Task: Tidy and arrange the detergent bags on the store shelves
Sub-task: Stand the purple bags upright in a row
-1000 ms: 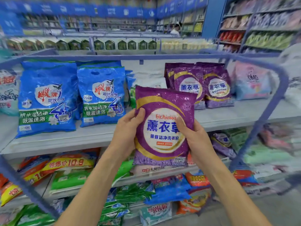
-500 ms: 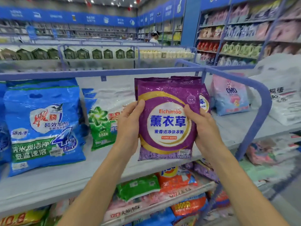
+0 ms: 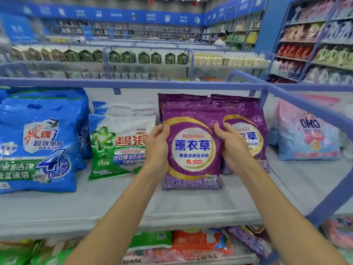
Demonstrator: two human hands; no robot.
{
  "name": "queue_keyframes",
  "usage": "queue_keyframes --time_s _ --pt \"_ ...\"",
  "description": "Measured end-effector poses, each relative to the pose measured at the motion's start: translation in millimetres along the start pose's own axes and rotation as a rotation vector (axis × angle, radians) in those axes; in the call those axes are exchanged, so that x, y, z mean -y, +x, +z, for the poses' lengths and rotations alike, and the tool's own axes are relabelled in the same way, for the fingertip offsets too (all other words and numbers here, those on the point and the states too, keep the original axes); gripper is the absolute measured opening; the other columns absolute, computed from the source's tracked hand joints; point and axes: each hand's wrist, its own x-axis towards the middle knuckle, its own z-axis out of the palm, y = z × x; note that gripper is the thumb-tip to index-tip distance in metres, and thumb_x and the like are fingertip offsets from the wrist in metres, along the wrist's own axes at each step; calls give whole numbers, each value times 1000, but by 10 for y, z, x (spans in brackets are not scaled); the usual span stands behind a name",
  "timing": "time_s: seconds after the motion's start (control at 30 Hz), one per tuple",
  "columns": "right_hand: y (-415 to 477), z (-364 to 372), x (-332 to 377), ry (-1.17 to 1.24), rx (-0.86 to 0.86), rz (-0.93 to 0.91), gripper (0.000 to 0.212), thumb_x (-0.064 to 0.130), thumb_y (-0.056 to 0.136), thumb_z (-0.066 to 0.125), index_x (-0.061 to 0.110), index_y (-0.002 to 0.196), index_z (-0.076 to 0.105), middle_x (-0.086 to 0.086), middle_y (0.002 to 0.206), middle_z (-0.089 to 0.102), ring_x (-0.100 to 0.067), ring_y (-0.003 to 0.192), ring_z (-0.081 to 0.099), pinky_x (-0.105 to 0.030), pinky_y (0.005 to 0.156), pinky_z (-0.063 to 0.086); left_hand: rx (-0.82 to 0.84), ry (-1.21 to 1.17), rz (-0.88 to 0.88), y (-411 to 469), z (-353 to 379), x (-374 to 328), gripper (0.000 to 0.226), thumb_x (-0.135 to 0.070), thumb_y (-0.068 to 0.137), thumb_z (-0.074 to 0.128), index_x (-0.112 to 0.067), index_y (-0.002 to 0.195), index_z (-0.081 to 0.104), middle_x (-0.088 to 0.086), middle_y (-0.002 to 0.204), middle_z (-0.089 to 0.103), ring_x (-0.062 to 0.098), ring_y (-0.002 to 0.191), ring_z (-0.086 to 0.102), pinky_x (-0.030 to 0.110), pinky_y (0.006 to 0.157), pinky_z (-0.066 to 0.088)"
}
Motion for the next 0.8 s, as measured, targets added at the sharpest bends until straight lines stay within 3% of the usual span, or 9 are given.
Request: queue_keyframes --time_s 0.1,0.17,0.27,0.33,0.4,0.47,0.53,0.63,0.8 --pt "78 -23 54 -29 92 -13 25 23 99 66 14 122 67 -9 118 75 -27 107 73 -47 98 57 -93 -76 53 -13 90 33 12 -22 103 59 -16 99 68 3 89 78 22 79 76 39 72 63" --pt "-14 -92 67 -165 58 -53 33 29 93 74 16 121 65 -6 122 73 -24 109 71 -43 98 56 -128 -67 71 -56 107 80 11 -24 103 60 -17 102 69 4 91 78 23 81 76 38 72 64" --pt "-394 -250 -31 -504 35 -72 82 30 72 92 21 139 47 6 129 60 -9 115 61 -27 92 52 -134 -33 82 -132 66 118 10 -25 100 64 -20 108 68 6 101 78 29 93 76 43 78 64" --pt "-638 -282 -180 -732 151 -12 113 32 61 99 23 151 31 9 139 49 -7 123 54 -27 99 48 -49 48 91 -217 -5 83 31 -17 94 73 -22 122 62 4 107 78 25 95 77 38 74 64" --pt "-754 -293 -379 -983 202 -30 127 39 61 98 25 157 16 8 151 36 -11 137 42 -31 108 41 50 250 90 -305 -146 53 67 -10 79 86 -23 136 54 0 114 75 20 99 75 33 74 63" --pt "-757 -310 -496 -1079 143 -106 122 40 66 94 25 157 14 6 154 34 -16 140 40 -33 104 41 143 542 18 -363 -331 47 100 -12 61 97 -26 145 44 -5 123 68 17 111 69 32 84 61" --pt "-722 -331 -548 -1067 83 -129 107 38 69 92 23 151 24 3 148 44 -20 133 48 -32 93 43 258 801 -103 -430 -433 81 118 -15 53 102 -26 149 34 -11 125 60 14 116 62 30 91 57" --pt "-657 -339 -612 -1101 71 -138 78 36 71 91 25 127 37 3 129 55 -24 120 57 -32 81 40 290 1013 -92 -403 -423 289 104 -16 50 101 -28 137 43 -15 117 62 5 106 62 18 77 57" --pt "-494 -278 -607 -1053 35 -252 73 23 71 92 27 116 34 9 115 47 -23 116 56 -32 77 39 147 1093 154 -175 -326 464 102 -33 32 93 -27 125 52 -4 118 64 16 109 62 41 92 56"
